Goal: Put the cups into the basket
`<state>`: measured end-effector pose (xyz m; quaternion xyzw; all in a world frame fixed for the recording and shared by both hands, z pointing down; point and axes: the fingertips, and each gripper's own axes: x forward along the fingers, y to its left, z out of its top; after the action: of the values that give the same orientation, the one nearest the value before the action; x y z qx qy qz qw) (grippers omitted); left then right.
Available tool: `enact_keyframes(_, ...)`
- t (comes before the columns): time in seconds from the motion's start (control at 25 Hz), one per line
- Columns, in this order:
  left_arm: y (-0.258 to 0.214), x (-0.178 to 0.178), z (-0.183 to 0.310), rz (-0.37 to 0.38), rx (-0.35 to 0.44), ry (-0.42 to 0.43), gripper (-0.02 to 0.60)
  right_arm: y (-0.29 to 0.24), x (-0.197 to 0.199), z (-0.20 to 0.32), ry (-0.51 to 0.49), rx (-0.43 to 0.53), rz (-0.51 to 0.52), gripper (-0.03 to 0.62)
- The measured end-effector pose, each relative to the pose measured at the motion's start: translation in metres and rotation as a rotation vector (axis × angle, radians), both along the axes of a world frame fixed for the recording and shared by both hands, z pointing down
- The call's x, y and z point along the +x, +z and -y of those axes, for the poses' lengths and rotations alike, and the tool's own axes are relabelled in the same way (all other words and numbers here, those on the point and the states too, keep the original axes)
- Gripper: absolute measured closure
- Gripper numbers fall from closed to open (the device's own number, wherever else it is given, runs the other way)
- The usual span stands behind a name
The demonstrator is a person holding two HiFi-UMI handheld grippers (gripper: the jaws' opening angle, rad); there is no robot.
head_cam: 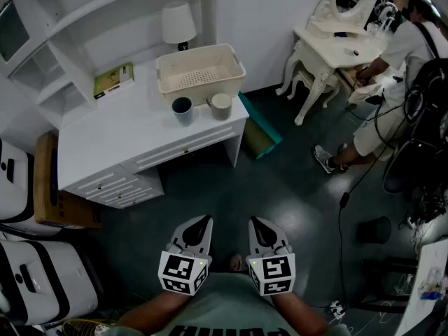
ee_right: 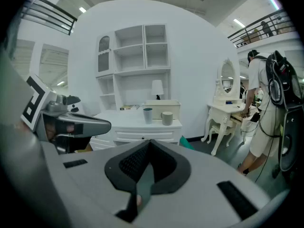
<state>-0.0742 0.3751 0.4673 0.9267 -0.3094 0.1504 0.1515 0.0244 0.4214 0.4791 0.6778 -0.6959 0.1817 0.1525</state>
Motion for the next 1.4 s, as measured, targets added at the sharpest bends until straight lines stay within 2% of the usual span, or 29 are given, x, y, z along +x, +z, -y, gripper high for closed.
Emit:
enact_keyframes(0.44,0.003,0.002,0.014,-0.002,-0.01,0.005,0.575,0.004,0.003,0.014,0.011,-0.008,0.013,0.583)
enact_keyframes(0.64,0.003,0.003,0.029,-0.008,-0.012,0.02,0.575,0.003,0.005,0.028,0.034,0.007,0.062,0.582)
enact_keyframes(0.88,-0.002,0.01,0.061,-0.024,-0.006,0.058,0.575,-0.009,0.007,0.058,0.072,0.032,0.076,0.582)
enact_keyframes(1.4,-0.03,0.025,0.132,-0.057,0.021,0.163,0.575,-0.038,0.011,0.121,0.148,0.062,0.019,0.582)
